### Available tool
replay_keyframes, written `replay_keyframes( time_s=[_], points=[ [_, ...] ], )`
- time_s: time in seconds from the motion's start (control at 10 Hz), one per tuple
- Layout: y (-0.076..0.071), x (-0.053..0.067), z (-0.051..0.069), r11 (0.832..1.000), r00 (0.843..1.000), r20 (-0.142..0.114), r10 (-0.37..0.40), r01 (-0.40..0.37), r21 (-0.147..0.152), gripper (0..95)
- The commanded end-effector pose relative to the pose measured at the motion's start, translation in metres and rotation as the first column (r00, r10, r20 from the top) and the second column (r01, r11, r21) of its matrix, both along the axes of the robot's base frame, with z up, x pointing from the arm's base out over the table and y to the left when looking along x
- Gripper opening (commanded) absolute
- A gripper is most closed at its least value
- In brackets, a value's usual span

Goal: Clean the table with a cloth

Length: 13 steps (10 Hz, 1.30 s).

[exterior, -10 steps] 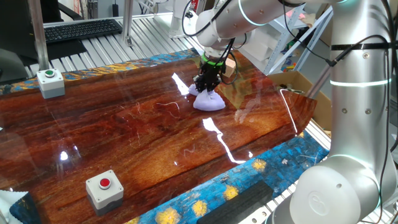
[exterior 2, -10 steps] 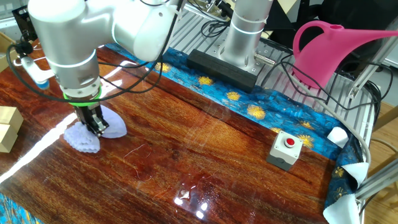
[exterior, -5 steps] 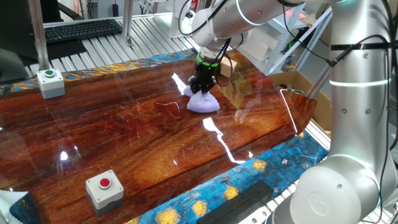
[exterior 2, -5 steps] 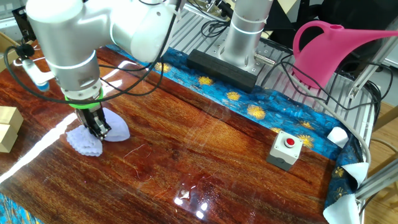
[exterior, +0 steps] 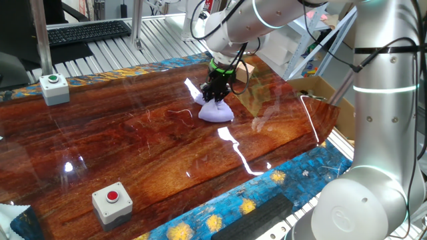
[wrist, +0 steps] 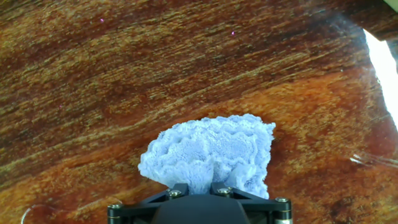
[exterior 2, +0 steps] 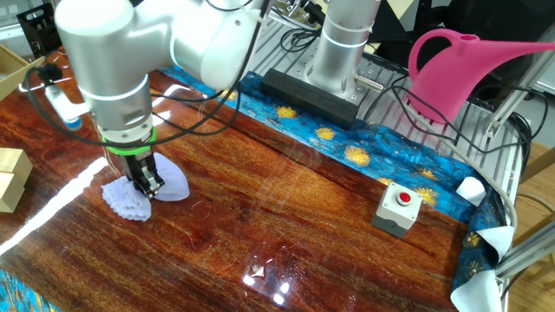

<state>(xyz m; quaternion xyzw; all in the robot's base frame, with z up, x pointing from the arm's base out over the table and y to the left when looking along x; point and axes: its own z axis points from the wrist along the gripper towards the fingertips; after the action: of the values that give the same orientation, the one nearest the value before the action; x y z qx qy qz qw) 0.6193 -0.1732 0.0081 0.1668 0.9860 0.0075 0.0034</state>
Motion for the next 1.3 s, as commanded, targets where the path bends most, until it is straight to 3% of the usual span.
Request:
replay_keyframes(
  time_s=[0.1,0.2,0.5,0.9,1.2,1.3],
  points=[
    [0.0,-0.0018,0.001,1.0,1.0,-0.003,0.005,-0.005,-0.001,0.0],
    [0.0,-0.0018,0.001,1.0,1.0,0.0,0.013,-0.013,-0.026,0.0],
    [0.0,-0.0018,0.001,0.996,0.997,0.001,0.077,-0.077,-0.038,0.0],
    [0.0,-0.0018,0.001,0.971,0.975,-0.02,0.222,-0.223,-0.091,0.0],
    [0.0,-0.0018,0.001,0.96,0.962,-0.046,0.27,-0.273,-0.055,0.0],
    [0.0,-0.0018,0.001,0.958,0.959,-0.049,0.279,-0.282,-0.062,0.0]
  ],
)
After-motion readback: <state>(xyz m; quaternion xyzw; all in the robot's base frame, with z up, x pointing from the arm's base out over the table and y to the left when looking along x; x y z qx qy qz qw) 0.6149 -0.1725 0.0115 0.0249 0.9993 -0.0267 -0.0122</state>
